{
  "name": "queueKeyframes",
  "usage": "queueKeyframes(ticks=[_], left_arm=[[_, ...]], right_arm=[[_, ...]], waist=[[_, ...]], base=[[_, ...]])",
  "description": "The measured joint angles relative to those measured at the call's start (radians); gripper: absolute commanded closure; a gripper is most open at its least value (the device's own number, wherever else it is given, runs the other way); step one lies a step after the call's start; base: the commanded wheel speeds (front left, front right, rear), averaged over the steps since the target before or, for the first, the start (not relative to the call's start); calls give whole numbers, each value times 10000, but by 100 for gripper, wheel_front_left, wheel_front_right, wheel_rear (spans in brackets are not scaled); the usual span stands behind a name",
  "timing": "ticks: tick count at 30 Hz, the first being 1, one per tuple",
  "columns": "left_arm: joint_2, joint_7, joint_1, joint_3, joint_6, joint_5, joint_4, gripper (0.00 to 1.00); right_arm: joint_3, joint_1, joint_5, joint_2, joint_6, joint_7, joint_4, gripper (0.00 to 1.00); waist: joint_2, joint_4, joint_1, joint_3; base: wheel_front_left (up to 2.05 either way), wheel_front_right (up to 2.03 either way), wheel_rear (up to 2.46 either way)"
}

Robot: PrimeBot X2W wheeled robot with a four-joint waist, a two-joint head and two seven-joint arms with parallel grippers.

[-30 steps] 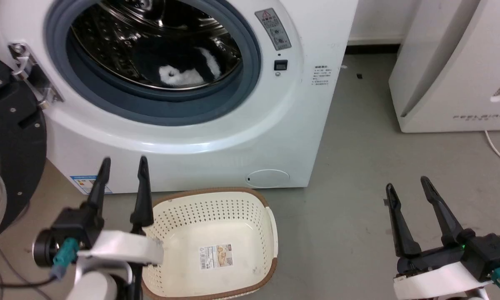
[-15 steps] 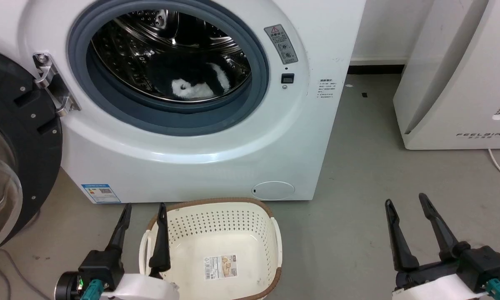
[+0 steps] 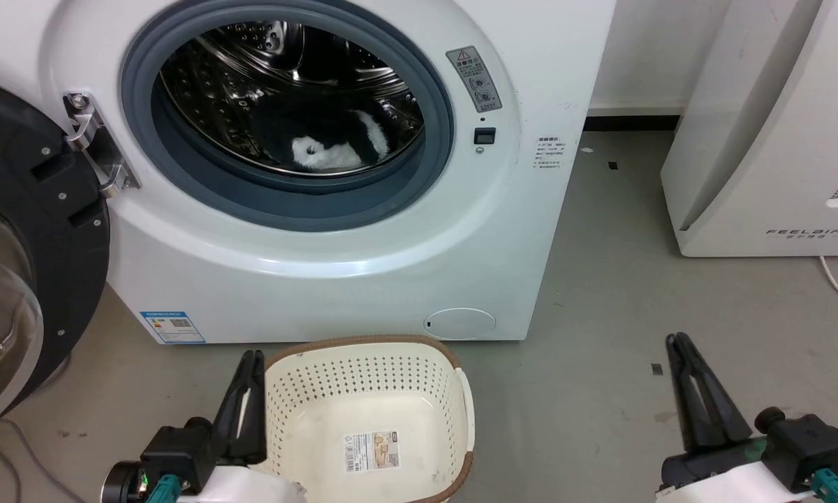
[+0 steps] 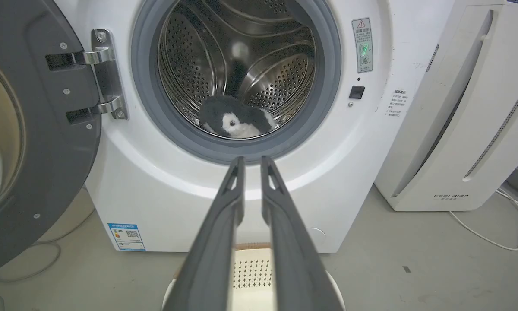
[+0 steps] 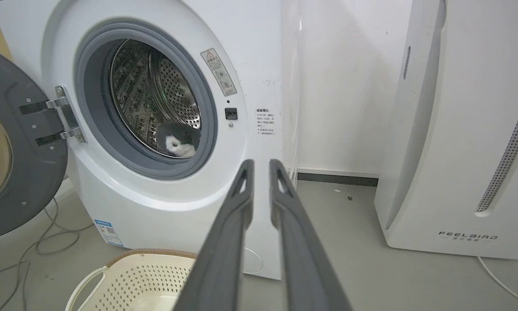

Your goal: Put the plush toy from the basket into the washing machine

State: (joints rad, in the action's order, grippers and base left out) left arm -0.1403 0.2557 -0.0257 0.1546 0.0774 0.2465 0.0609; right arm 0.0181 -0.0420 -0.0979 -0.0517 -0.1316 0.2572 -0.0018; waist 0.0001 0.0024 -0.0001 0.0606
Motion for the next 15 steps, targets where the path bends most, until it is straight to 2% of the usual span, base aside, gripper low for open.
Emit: queueKeyframes(ticks=[15], left_arm=[[52,-267,3,-123,-25,-188,-33,100]], right_arm=[[-12,3,63,0,0,-267,0,100]], waist=[[0,-3,1,-70]], base=[[0,0,0]])
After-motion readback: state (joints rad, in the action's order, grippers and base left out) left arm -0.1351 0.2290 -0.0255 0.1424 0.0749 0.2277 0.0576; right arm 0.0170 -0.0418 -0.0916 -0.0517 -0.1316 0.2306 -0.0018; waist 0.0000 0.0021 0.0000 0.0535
